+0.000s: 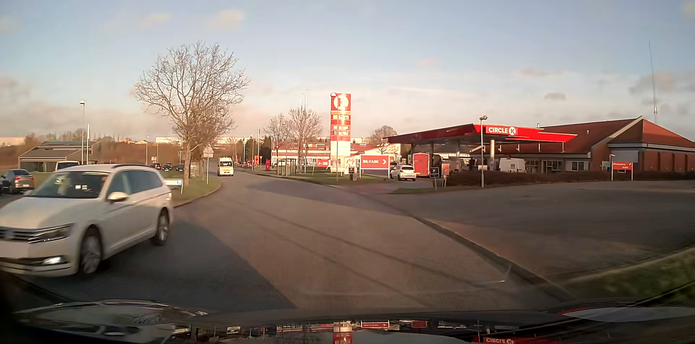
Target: Follow the waypoints while adhering to traffic rules and regulations
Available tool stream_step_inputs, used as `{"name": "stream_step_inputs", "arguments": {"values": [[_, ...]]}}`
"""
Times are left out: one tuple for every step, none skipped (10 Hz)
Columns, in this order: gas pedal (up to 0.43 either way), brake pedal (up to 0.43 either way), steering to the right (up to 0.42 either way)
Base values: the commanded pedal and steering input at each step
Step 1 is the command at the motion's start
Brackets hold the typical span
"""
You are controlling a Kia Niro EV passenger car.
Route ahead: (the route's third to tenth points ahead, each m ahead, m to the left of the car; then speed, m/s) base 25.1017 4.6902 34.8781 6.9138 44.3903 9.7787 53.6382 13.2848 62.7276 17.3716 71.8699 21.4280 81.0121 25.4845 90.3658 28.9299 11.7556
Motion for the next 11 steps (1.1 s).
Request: {"name": "stream_step_inputs", "arguments": {"values": [[0.197, 0.000, -0.034], [0.197, 0.000, -0.034], [0.197, 0.000, -0.034], [0.197, 0.000, -0.034], [0.197, 0.000, -0.034], [0.197, 0.000, -0.034], [0.197, 0.000, -0.034], [0.197, 0.000, -0.034], [0.197, 0.000, -0.036], [0.197, 0.000, -0.039], [0.197, 0.000, -0.040]]}}
